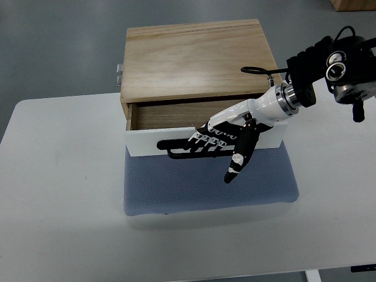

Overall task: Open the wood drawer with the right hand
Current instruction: 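Pull the upper drawer handle toward the robot with the right hand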

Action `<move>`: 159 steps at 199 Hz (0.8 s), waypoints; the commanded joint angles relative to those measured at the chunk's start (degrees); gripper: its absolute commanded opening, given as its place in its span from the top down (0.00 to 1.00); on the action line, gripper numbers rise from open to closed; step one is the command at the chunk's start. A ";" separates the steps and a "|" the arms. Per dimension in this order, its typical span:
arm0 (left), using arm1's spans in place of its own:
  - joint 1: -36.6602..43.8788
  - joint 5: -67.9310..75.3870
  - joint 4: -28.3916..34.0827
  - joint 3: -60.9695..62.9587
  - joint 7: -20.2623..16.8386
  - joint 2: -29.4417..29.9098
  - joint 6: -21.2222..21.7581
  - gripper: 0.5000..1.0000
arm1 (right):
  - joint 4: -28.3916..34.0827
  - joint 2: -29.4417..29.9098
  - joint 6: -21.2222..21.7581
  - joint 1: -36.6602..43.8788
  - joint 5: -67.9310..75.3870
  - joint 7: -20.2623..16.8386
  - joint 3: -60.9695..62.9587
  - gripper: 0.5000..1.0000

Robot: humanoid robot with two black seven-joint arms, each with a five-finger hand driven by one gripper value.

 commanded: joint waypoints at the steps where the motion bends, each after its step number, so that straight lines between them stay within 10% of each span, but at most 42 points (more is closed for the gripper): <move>1: 0.00 0.00 0.00 0.00 0.00 0.00 -0.01 0.00 | -0.03 -0.27 -0.32 -0.24 -0.15 0.03 0.15 0.11; 159: 0.00 0.00 0.00 0.00 0.00 0.00 -0.01 0.00 | 2.16 -2.02 1.26 -0.95 -1.55 2.23 0.15 0.11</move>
